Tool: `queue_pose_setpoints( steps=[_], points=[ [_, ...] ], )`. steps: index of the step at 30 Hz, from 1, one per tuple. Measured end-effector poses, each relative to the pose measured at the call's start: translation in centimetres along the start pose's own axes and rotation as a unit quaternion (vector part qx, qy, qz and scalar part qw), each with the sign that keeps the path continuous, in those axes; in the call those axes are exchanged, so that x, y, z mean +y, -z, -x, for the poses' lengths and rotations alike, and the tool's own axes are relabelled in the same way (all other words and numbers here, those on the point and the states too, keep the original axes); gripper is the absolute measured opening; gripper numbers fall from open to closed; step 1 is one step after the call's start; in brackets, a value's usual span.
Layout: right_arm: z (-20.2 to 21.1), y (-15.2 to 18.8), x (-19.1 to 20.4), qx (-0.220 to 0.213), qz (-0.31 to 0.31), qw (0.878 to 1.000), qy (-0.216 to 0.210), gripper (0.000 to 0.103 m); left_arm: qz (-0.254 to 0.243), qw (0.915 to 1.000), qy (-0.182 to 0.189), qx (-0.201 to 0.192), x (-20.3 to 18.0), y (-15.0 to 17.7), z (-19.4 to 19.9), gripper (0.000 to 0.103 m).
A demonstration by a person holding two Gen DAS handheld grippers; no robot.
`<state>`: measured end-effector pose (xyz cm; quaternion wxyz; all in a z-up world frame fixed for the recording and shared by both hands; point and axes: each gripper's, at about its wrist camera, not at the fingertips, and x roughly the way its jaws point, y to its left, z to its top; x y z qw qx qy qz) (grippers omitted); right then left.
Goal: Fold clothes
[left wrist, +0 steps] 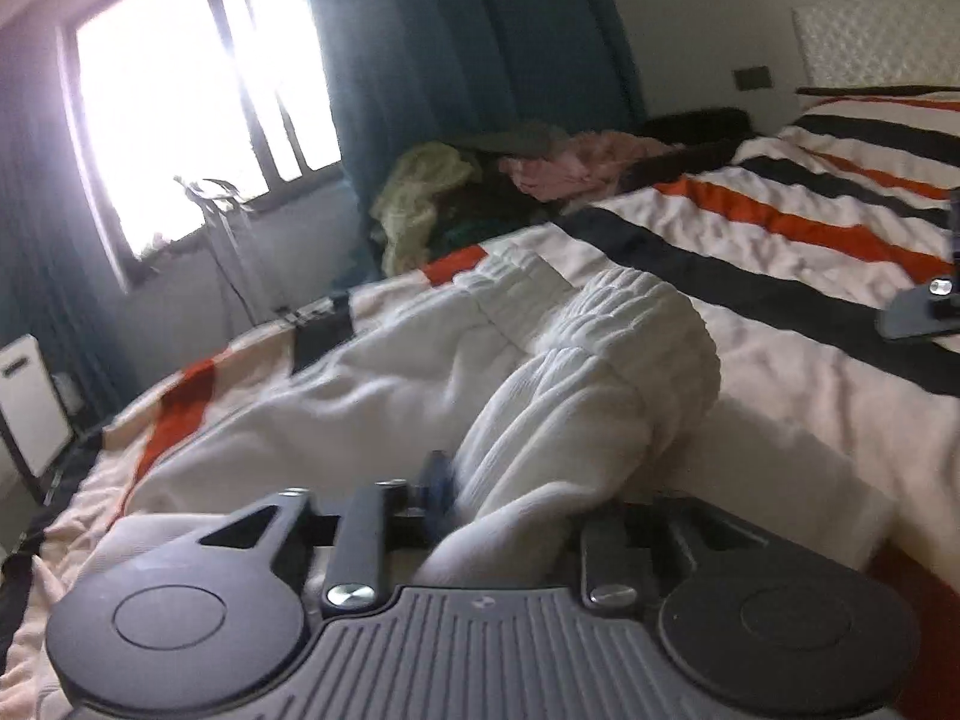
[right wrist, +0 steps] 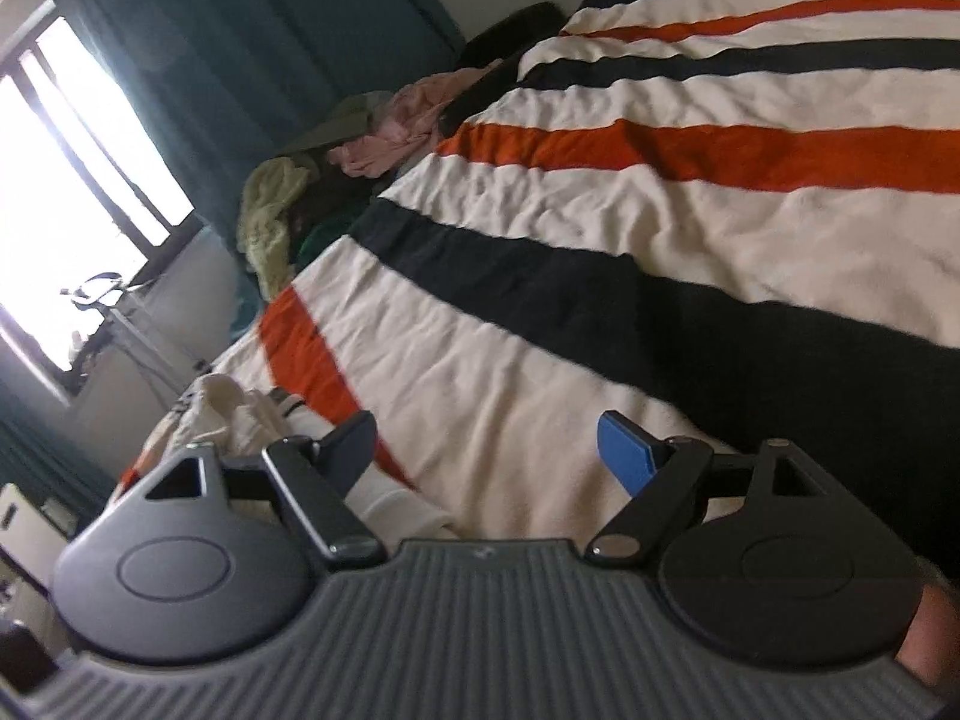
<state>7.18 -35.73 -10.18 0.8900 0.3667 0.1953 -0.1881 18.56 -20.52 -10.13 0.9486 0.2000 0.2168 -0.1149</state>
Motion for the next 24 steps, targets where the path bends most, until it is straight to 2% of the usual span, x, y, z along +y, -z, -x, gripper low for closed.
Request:
queue_pose_setpoints(
  steps=[3, 4, 5, 9, 13, 15, 17, 21, 24],
  points=[
    [0.2, 0.2, 0.5, 0.004, 0.004, 1.000, -0.027, 0.082, 0.005, 0.9998, 0.012, 0.017, 2.0, 0.6, 1.9, 0.063],
    [0.2, 0.2, 0.6, 0.005, 0.007, 0.999, -0.033, 0.082, 0.009, 0.9997, 0.009, 0.021, 2.7, 1.0, 3.0, 0.077],
    [0.4, 0.3, 0.9, 0.006, 0.013, 0.999, -0.037, 0.082, 0.013, 0.9996, 0.007, 0.024, 3.5, 1.5, 4.1, 0.082],
    [0.6, 0.7, 2.2, 0.017, 0.045, 0.997, -0.056, 0.083, 0.030, 0.9988, -0.004, 0.040, 6.4, 3.3, 8.8, 0.082],
    [0.4, 1.2, 3.4, 0.055, 0.056, 0.991, -0.113, 0.083, 0.052, 0.9966, -0.036, 0.051, 8.5, 4.6, 12.3, 0.082],
    [0.2, 1.6, 3.8, 0.082, 0.047, 0.984, -0.151, 0.083, 0.021, 0.9956, -0.081, 0.043, 8.3, 4.8, 13.0, 0.088],
    [0.0, 1.9, 4.2, 0.101, 0.038, 0.979, -0.175, 0.083, -0.013, 0.9907, -0.129, 0.041, 8.1, 5.1, 13.1, 0.089],
    [-0.5, 2.2, 4.5, 0.123, 0.030, 0.972, -0.195, 0.083, 0.043, 0.9891, -0.119, 0.074, 9.9, 5.8, 12.5, 0.090],
    [-1.8, 2.7, 5.1, 0.165, 0.019, 0.963, -0.210, 0.083, 0.069, 0.9852, -0.125, 0.095, 10.9, 6.5, 12.0, 0.094]
  ],
)
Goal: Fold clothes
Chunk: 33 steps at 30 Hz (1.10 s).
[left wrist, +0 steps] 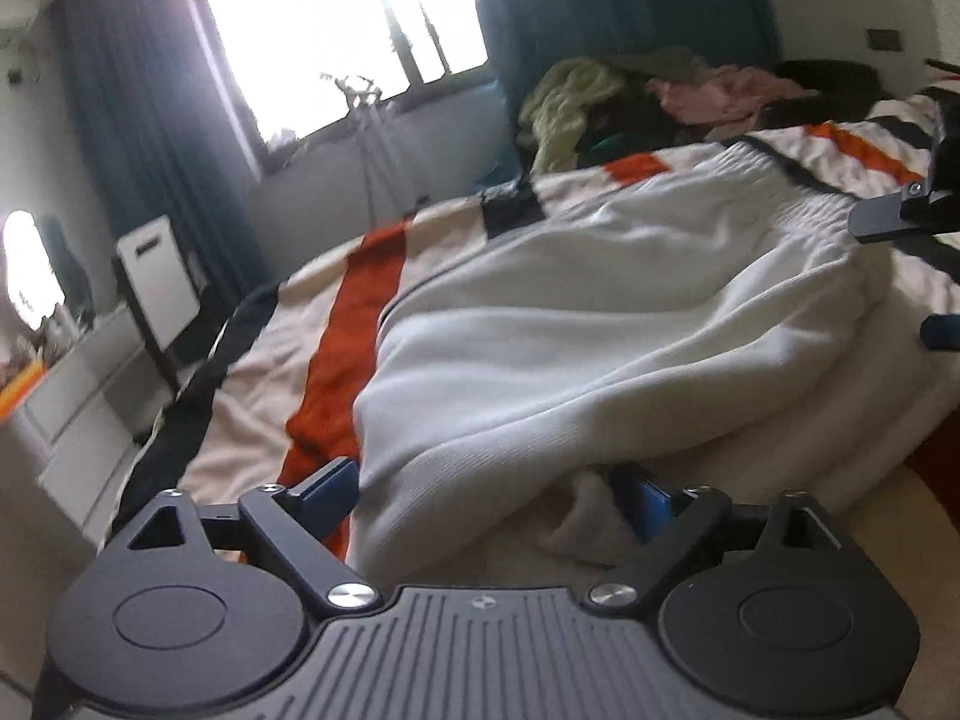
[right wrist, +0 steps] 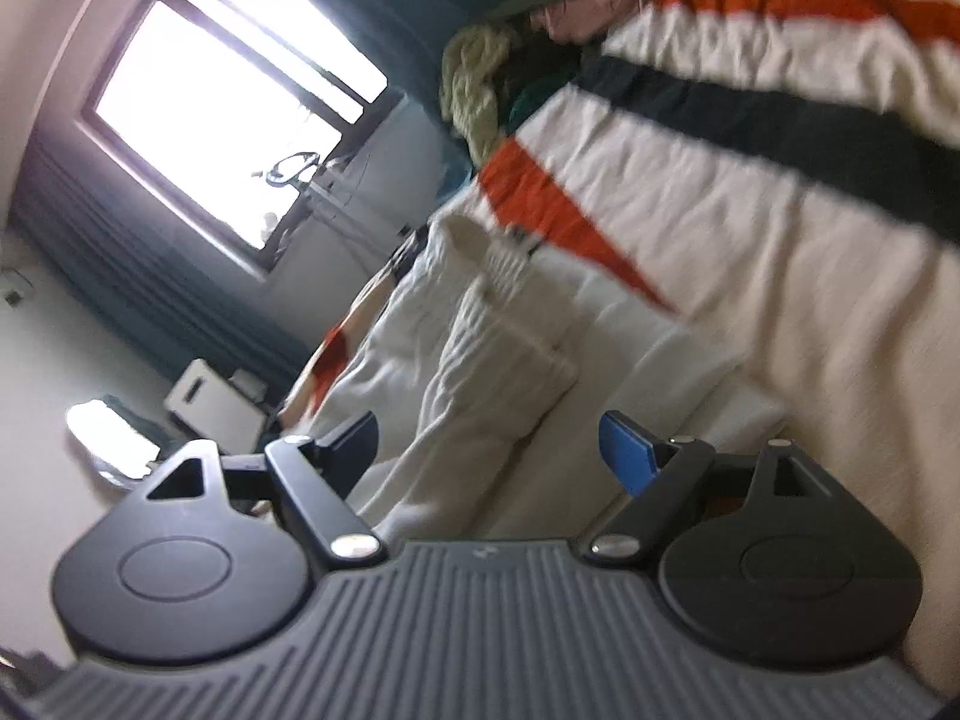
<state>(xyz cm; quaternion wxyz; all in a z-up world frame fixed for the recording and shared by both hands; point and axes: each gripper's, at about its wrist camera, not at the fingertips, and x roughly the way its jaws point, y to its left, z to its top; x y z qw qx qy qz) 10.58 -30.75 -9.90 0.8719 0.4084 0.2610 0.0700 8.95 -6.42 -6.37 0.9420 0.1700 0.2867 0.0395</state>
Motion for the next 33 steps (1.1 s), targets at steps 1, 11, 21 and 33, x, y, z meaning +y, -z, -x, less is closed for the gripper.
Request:
queue_pose_setpoints(
  steps=[1, 11, 21, 33],
  points=[
    [-0.6, 0.0, 0.0, 0.014, -0.006, 1.000, -0.006, 0.083, 0.010, 0.9999, -0.002, 0.000, 0.4, 0.1, 0.1, 0.095],
    [-5.8, -1.7, 1.8, 0.071, 0.023, 0.997, 0.013, 0.070, 0.107, 0.9940, -0.017, 0.019, 4.5, 0.7, -0.2, 0.097],
    [-5.3, -3.3, 2.5, 0.000, 0.083, 0.996, 0.017, 0.028, 0.115, 0.9924, -0.026, 0.037, 4.5, 0.9, -0.7, 0.096],
    [-1.1, -5.1, -1.2, -0.063, 0.045, 0.994, 0.072, 0.027, 0.137, 0.9898, -0.022, 0.033, 4.6, 1.2, -0.4, 0.097]
  ],
)
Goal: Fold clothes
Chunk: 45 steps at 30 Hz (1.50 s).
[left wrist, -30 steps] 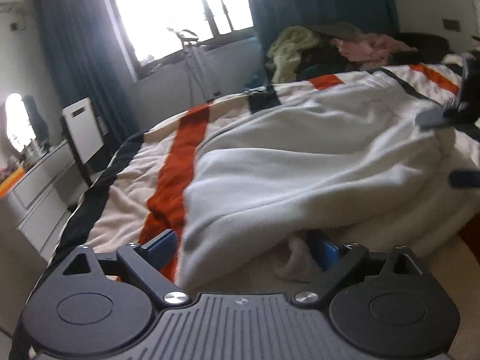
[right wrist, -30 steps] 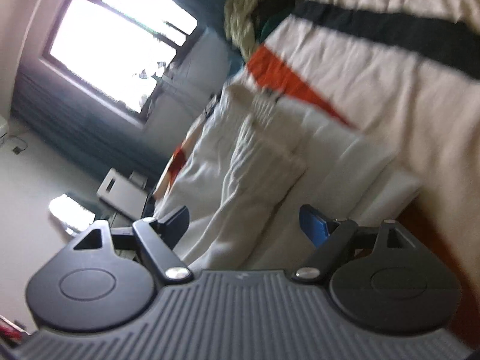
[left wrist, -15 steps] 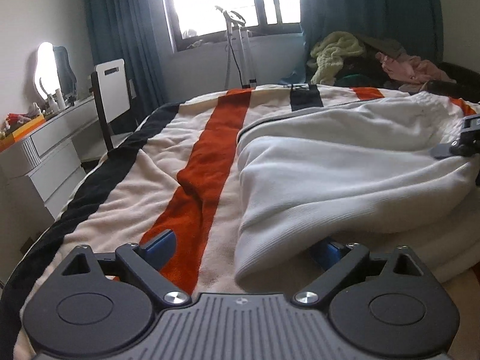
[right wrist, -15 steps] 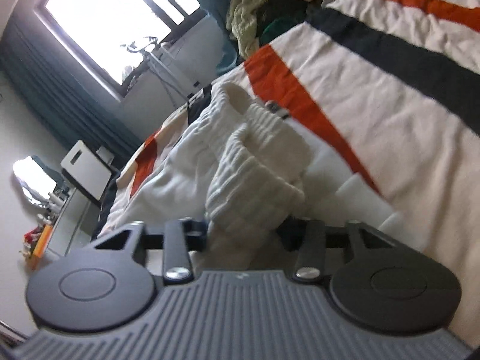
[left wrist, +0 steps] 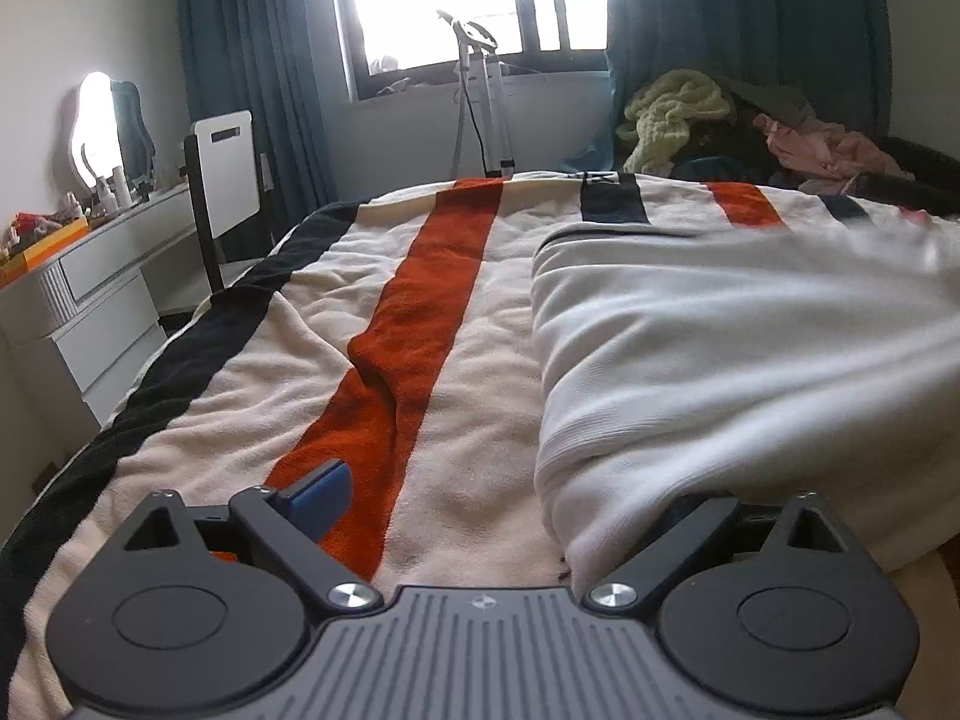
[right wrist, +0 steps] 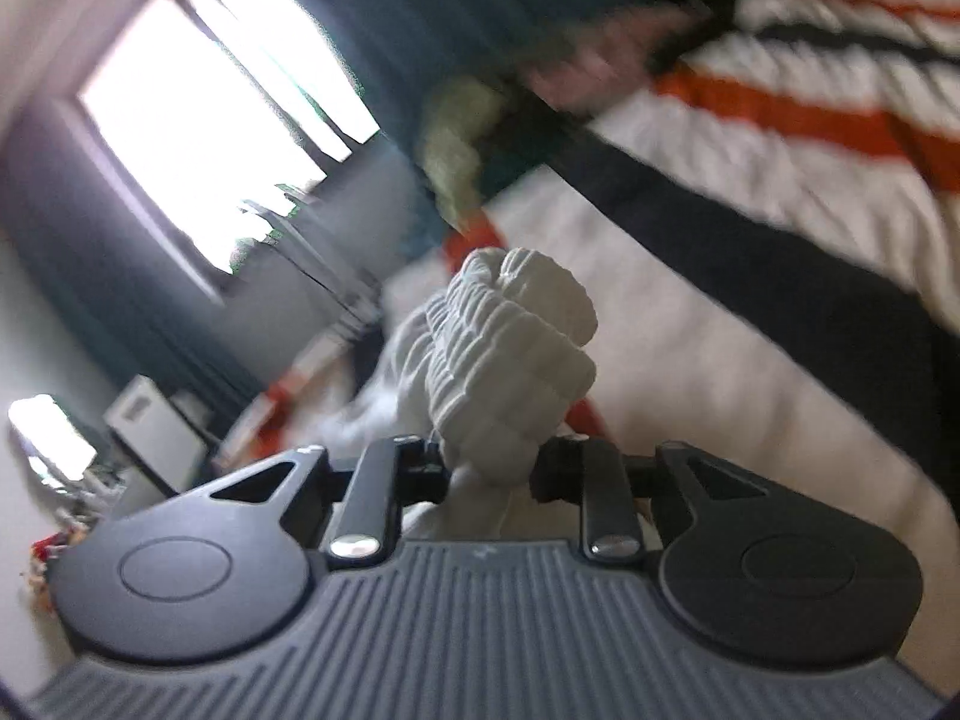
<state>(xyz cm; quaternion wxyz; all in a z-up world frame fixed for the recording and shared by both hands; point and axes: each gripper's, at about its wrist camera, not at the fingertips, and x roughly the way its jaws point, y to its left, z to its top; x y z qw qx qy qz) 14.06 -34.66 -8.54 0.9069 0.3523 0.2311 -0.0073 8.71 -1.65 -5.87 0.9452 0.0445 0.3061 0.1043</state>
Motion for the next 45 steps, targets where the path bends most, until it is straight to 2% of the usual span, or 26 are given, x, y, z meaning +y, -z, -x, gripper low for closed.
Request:
queue_pose_setpoints(
  steps=[3, 4, 8, 9, 12, 16, 20, 22, 24, 26, 27, 29, 30, 31, 33, 35, 39, 43, 45],
  points=[
    [-0.8, 1.2, -1.8, 0.014, -0.028, 0.999, 0.015, 0.034, 0.023, 0.9996, 0.007, 0.013, 0.7, 0.1, -0.4, 0.099],
    [-0.8, 1.3, -1.9, 0.014, -0.032, 0.999, 0.018, 0.039, 0.033, 0.9993, 0.010, 0.017, 1.0, 0.1, -0.5, 0.099],
    [-0.8, 1.7, -2.2, 0.022, -0.029, 0.998, 0.051, 0.081, 0.073, 0.9967, 0.012, 0.033, 2.2, 0.1, -0.9, 0.099],
    [-1.1, 1.7, -2.7, 0.036, -0.040, 0.997, 0.052, 0.083, 0.083, 0.9957, 0.013, 0.039, 2.5, 0.1, -1.0, 0.099],
    [-1.9, 2.2, -4.1, 0.078, -0.081, 0.993, 0.032, 0.083, 0.114, 0.9916, 0.018, 0.057, 3.4, 0.2, -1.3, 0.099],
    [-1.9, 2.5, -3.9, 0.082, -0.082, 0.993, 0.030, 0.084, 0.134, 0.9882, 0.025, 0.070, 3.9, 0.3, -1.6, 0.099],
    [-2.0, 3.0, -2.8, 0.114, -0.078, 0.990, -0.027, 0.086, 0.143, 0.9867, 0.023, 0.075, 4.1, 0.3, -1.7, 0.099],
    [-1.6, 3.0, -2.2, 0.114, -0.073, 0.989, -0.054, 0.086, 0.151, 0.9849, 0.027, 0.080, 4.3, 0.3, -1.9, 0.099],
    [-1.8, 3.2, -1.9, 0.122, -0.067, 0.989, -0.056, 0.085, 0.159, 0.9831, 0.032, 0.085, 4.4, 0.4, -2.1, 0.099],
    [-2.3, 3.6, -1.6, 0.131, -0.048, 0.990, -0.026, 0.067, 0.161, 0.9820, 0.039, 0.091, 4.4, 0.4, -2.1, 0.099],
    [-2.3, 3.8, -1.5, 0.132, -0.041, 0.990, -0.013, 0.063, 0.161, 0.9813, 0.046, 0.094, 4.4, 0.4, -2.1, 0.098],
    [-1.8, 3.7, -1.2, 0.121, -0.038, 0.992, -0.003, 0.041, 0.162, 0.9792, 0.064, 0.105, 4.4, 0.4, -1.9, 0.096],
    [-1.3, 3.5, -1.1, 0.110, -0.038, 0.993, -0.003, 0.038, 0.164, 0.9773, 0.077, 0.109, 4.5, 0.3, -1.7, 0.096],
    [-0.7, 3.2, -0.9, 0.096, -0.039, 0.995, -0.004, 0.034, 0.171, 0.9735, 0.099, 0.114, 4.7, 0.4, -1.4, 0.096],
    [0.5, 2.8, -0.5, 0.066, -0.036, 0.997, -0.007, 0.032, 0.203, 0.9582, 0.160, 0.122, 5.6, 0.8, -0.7, 0.096],
    [0.9, 2.6, -0.3, 0.050, -0.035, 0.998, -0.005, 0.030, 0.235, 0.9386, 0.218, 0.128, 6.4, 1.2, 0.0, 0.098],
    [0.4, 2.7, -0.6, 0.043, -0.041, 0.998, 0.006, 0.030, 0.304, 0.8972, 0.300, 0.112, 7.4, 1.8, 0.0, 0.101],
    [-0.3, 2.8, -1.2, 0.045, -0.043, 0.998, 0.013, 0.030, 0.343, 0.8897, 0.278, 0.117, 6.9, 1.3, -3.3, 0.102],
    [-0.3, 2.9, -1.2, 0.045, -0.044, 0.998, 0.014, 0.031, 0.357, 0.8805, 0.285, 0.126, 6.5, 0.8, -5.3, 0.098]
  ],
)
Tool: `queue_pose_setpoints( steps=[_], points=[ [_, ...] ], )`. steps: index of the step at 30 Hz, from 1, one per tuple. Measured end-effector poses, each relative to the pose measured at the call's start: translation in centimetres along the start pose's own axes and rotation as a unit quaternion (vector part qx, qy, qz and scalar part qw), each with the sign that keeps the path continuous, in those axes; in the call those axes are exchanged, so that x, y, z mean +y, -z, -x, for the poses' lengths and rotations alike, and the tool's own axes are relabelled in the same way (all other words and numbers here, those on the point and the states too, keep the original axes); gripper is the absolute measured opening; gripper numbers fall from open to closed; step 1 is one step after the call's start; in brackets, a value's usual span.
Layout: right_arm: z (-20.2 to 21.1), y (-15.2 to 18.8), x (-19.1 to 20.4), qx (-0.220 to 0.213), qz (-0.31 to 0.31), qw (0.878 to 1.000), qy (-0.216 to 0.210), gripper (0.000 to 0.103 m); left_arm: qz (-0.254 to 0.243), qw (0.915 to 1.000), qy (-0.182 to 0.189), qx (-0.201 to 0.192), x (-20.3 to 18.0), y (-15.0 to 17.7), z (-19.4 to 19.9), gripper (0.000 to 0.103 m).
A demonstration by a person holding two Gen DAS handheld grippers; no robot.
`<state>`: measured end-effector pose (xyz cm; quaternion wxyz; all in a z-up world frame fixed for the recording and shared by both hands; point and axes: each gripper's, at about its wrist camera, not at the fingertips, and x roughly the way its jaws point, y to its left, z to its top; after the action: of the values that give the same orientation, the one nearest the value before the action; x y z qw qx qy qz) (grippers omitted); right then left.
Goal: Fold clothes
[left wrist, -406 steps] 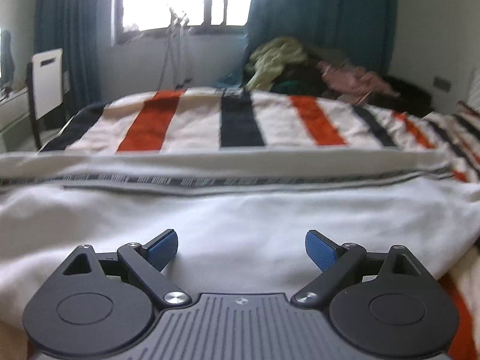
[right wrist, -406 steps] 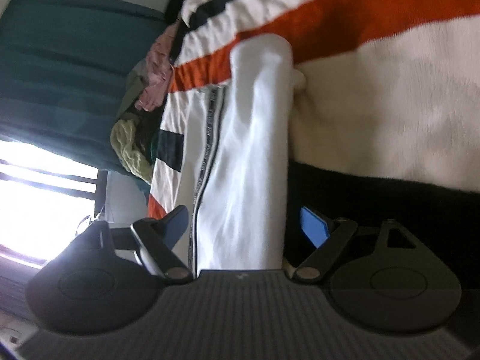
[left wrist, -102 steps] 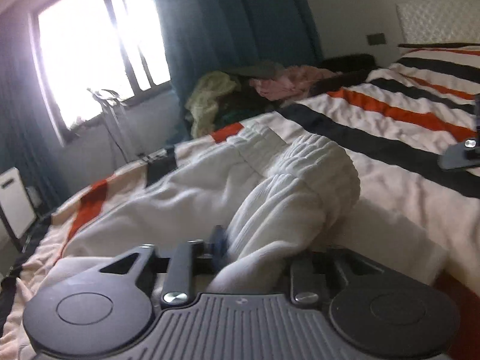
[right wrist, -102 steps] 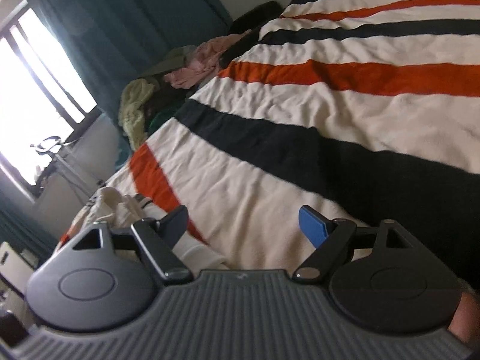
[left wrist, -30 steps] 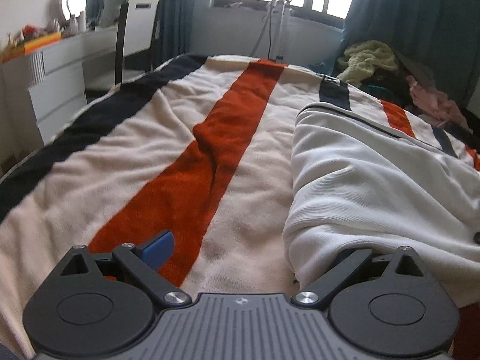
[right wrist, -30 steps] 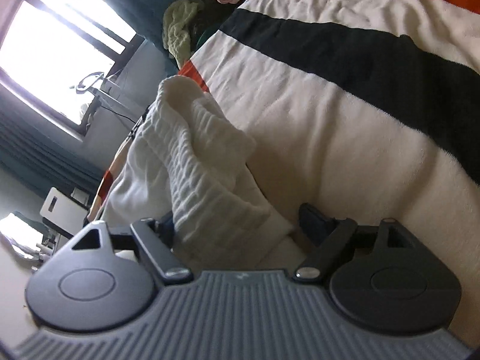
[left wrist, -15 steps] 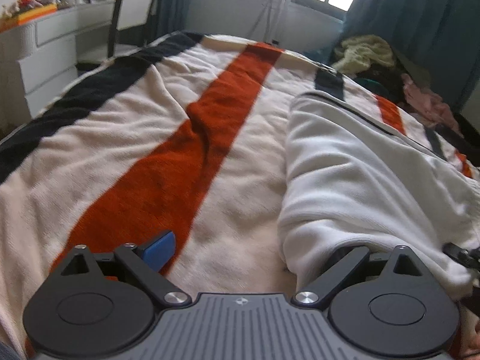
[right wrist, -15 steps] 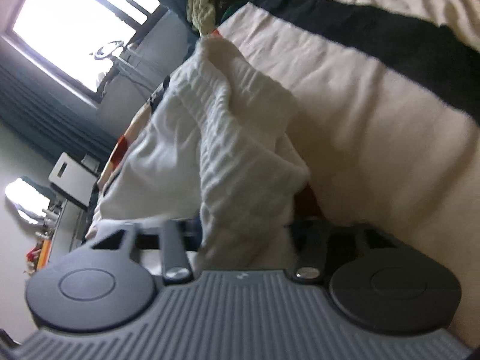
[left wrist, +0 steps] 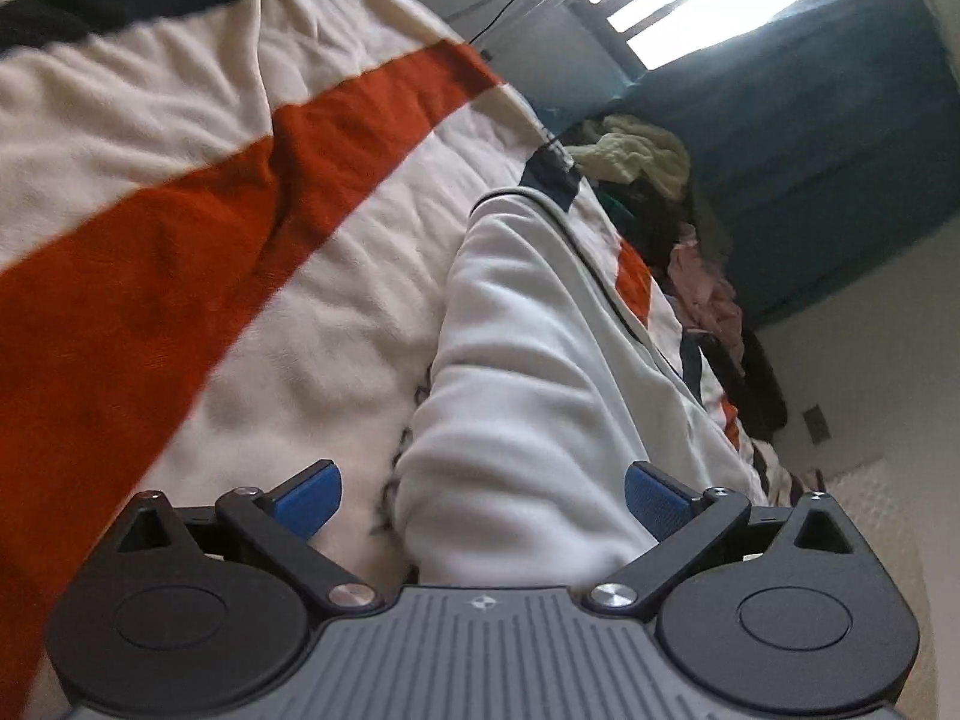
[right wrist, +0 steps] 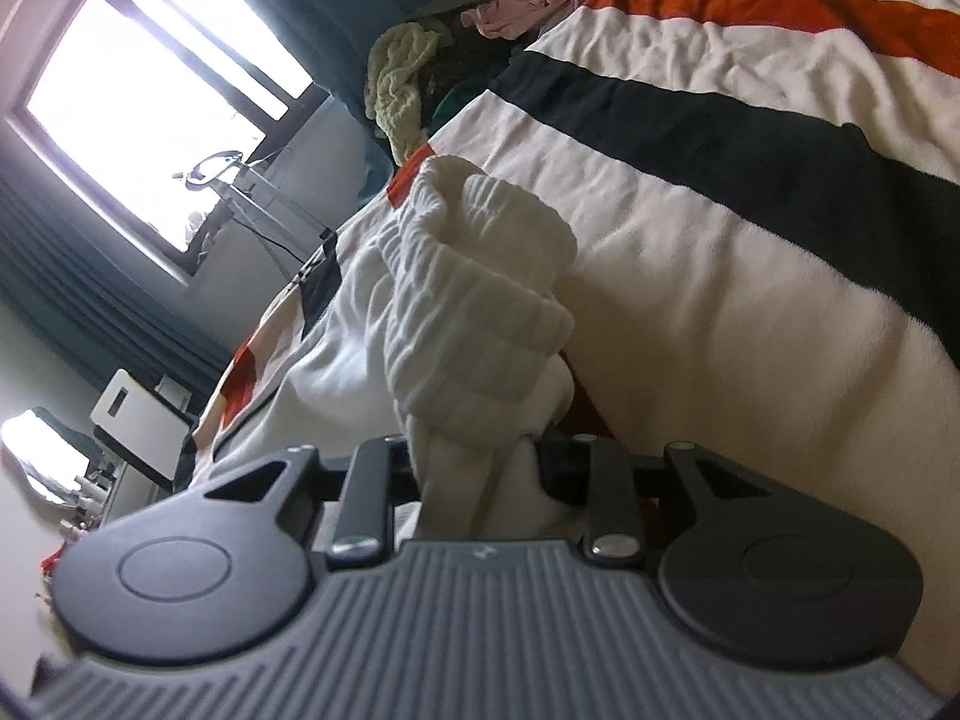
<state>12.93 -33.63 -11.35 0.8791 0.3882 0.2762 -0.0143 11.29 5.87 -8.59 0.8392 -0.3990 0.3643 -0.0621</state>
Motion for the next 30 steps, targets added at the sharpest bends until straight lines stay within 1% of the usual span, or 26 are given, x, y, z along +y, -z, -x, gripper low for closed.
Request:
queue_pose_setpoints(
  steps=[1, 3, 4, 5, 6, 8, 9, 11, 14, 17, 20, 24, 26, 28, 30],
  points=[
    [0.0, 0.1, 0.0, 0.000, 0.000, 1.000, 0.001, 0.031, 0.007, 0.9999, 0.010, 0.006, 0.1, -0.2, -0.7, 0.093],
    [0.0, 0.1, 0.0, -0.001, -0.001, 1.000, 0.001, 0.031, 0.007, 0.9997, 0.019, 0.015, -0.1, -0.4, -1.6, 0.092],
    [0.1, 0.1, 0.1, -0.003, -0.002, 1.000, -0.002, 0.031, 0.004, 0.9996, 0.020, 0.020, -0.1, -0.5, -2.1, 0.088],
    [0.2, 0.1, 0.2, -0.005, -0.003, 1.000, -0.005, 0.031, -0.008, 0.9997, 0.009, 0.023, -0.2, -0.4, -2.6, 0.080],
    [0.3, 0.1, 0.2, -0.007, -0.003, 1.000, -0.008, 0.030, -0.017, 0.9995, -0.001, 0.027, -0.3, -0.4, -3.0, 0.078],
    [0.7, 0.1, 0.5, -0.013, -0.005, 1.000, -0.016, 0.029, -0.016, 0.9994, -0.009, 0.029, -0.2, -0.6, -3.1, 0.067],
    [0.9, 0.0, 0.8, -0.019, -0.003, 1.000, -0.024, 0.029, -0.013, 0.9995, -0.007, 0.029, -0.2, -0.8, -2.9, 0.063],
    [1.6, -0.2, 1.8, -0.033, 0.006, 0.999, -0.040, 0.028, -0.013, 0.9996, 0.000, 0.025, -0.6, -1.2, -2.4, 0.051],
    [2.7, -1.2, 3.5, -0.057, 0.020, 0.996, -0.061, 0.027, -0.017, 0.9995, 0.025, 0.009, -2.1, -1.8, -1.2, 0.041],
    [3.5, -3.3, 4.5, -0.084, 0.014, 0.993, -0.085, 0.026, -0.004, 0.9983, 0.058, 0.000, -4.2, -3.1, -0.5, 0.038],
    [4.0, -6.4, 5.5, -0.112, 0.011, 0.989, -0.099, 0.026, -0.013, 0.9970, 0.075, -0.012, -8.0, -4.8, -1.2, 0.038],
    [3.5, -11.5, 6.1, -0.171, 0.006, 0.979, -0.114, 0.026, -0.022, 0.9943, 0.099, -0.033, -14.3, -6.9, -4.6, 0.038],
    [2.8, -14.5, 6.0, -0.198, 0.013, 0.973, -0.114, 0.026, -0.031, 0.9925, 0.111, -0.041, -17.4, -7.8, -7.5, 0.038],
    [2.0, -17.3, 5.5, -0.224, 0.018, 0.968, -0.114, 0.026, -0.041, 0.9895, 0.131, -0.046, -20.2, -8.1, -10.6, 0.038],
    [0.9, -20.0, 4.0, -0.247, 0.011, 0.962, -0.113, 0.026, -0.062, 0.9860, 0.146, -0.052, -23.2, -8.3, -14.3, 0.038]
  ],
)
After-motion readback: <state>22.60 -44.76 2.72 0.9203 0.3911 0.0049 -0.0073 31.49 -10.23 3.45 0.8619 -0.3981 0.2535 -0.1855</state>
